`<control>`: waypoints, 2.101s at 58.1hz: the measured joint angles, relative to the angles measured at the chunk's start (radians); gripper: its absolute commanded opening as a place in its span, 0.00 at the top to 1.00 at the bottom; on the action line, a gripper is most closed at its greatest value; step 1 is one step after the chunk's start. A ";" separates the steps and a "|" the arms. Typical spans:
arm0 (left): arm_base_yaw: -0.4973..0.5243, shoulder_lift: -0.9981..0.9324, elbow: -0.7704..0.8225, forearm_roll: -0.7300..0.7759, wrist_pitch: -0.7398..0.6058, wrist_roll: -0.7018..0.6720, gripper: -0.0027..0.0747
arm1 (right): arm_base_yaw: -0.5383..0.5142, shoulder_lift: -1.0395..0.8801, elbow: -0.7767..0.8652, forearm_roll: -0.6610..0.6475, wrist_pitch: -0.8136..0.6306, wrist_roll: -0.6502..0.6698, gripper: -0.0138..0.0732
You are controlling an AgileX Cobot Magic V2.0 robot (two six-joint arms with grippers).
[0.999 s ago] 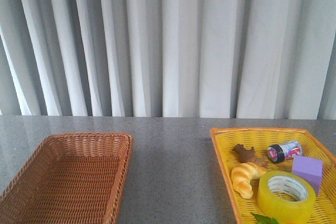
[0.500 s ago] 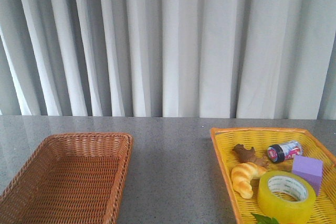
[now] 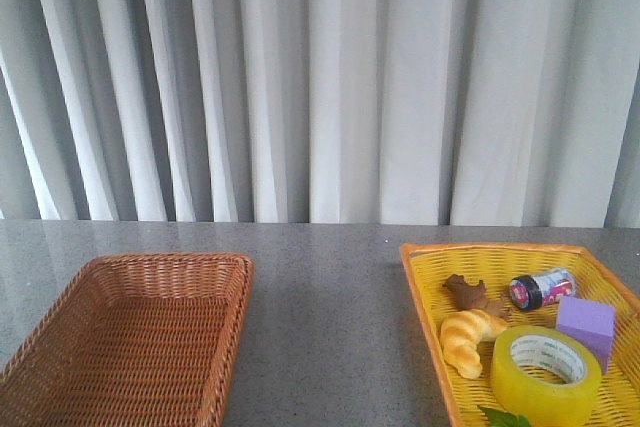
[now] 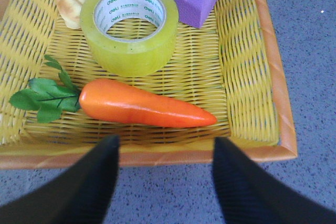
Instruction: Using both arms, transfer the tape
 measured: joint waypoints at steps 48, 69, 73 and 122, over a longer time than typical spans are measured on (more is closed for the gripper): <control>-0.244 0.061 0.000 -0.127 0.001 0.237 0.30 | 0.000 0.629 -0.396 -0.003 0.057 0.126 0.28; -0.275 0.061 0.000 -0.137 0.000 0.239 0.30 | 0.000 0.872 -0.588 -0.007 0.125 0.201 0.34; -0.275 0.061 0.000 -0.137 0.000 0.240 0.30 | 0.000 0.900 -0.608 -0.007 0.126 0.205 0.37; -0.275 0.061 0.000 -0.138 0.000 0.241 0.30 | 0.000 0.903 -0.642 -0.012 0.152 0.230 0.74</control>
